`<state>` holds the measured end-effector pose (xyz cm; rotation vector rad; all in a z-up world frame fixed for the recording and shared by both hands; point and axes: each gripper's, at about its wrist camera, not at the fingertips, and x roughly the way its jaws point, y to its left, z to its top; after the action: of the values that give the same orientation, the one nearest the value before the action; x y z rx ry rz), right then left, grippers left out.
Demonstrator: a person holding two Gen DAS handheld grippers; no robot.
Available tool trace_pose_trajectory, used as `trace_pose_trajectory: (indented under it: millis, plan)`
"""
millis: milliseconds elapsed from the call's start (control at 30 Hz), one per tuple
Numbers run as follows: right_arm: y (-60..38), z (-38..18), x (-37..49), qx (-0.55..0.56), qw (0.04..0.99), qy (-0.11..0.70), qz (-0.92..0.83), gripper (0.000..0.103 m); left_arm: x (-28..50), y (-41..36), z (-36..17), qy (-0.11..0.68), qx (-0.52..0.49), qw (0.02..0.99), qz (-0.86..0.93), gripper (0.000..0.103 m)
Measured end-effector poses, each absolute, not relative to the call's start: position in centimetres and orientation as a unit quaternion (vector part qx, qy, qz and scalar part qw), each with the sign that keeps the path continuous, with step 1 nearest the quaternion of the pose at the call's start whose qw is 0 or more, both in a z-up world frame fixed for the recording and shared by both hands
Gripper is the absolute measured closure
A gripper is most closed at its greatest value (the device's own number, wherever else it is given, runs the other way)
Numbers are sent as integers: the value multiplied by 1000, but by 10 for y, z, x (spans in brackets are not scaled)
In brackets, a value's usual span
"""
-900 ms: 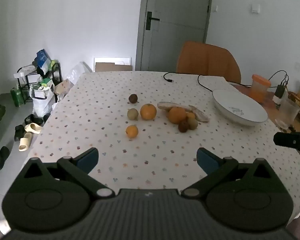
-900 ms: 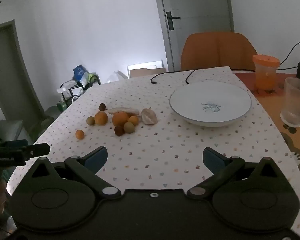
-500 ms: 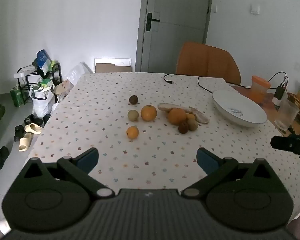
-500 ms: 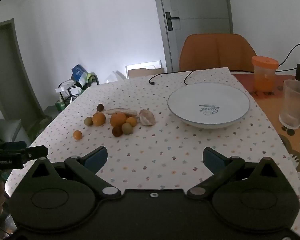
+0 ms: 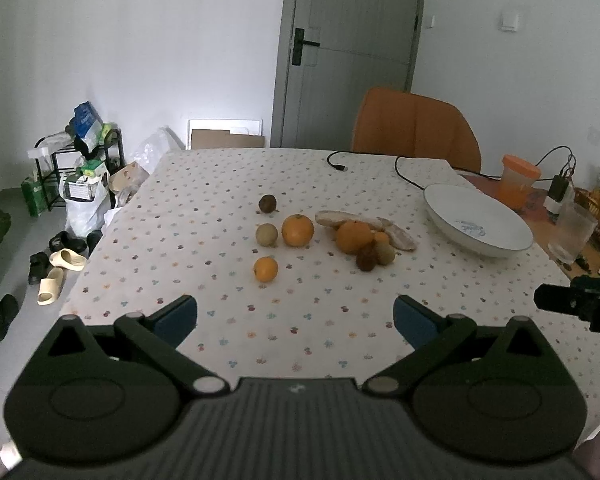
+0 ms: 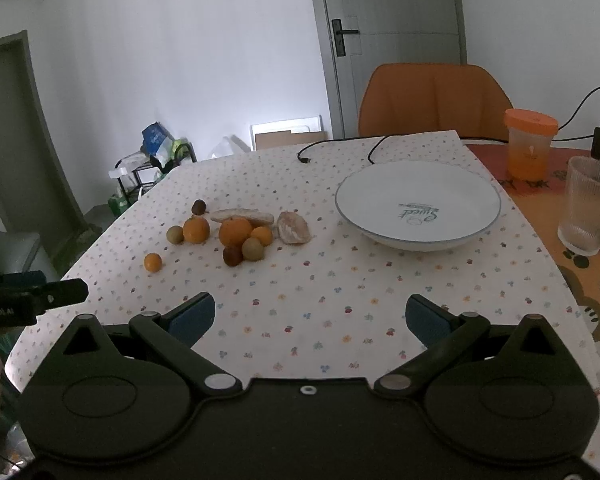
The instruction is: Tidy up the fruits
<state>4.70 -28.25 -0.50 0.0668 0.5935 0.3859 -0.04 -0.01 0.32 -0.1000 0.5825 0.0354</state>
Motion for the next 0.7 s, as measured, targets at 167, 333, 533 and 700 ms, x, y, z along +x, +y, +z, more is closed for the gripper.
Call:
trace_pose_trajectory:
  millis: [167,333,533,700]
  plan:
    - [-282,-7,48,32,936,295,187,0,-1,1,5,283,-49,958,19,0]
    - [-282,-7,48,31,936,295,187,0,-1,0,3,287,-49,956,15,0]
    - [-282,-9,47,30,937,295,185,0,-1,-1,3,286,-48,957,16,0]
    - [-282,-11,48,31,936,297,185,0,-2,-2,3,287,-48,957,16,0]
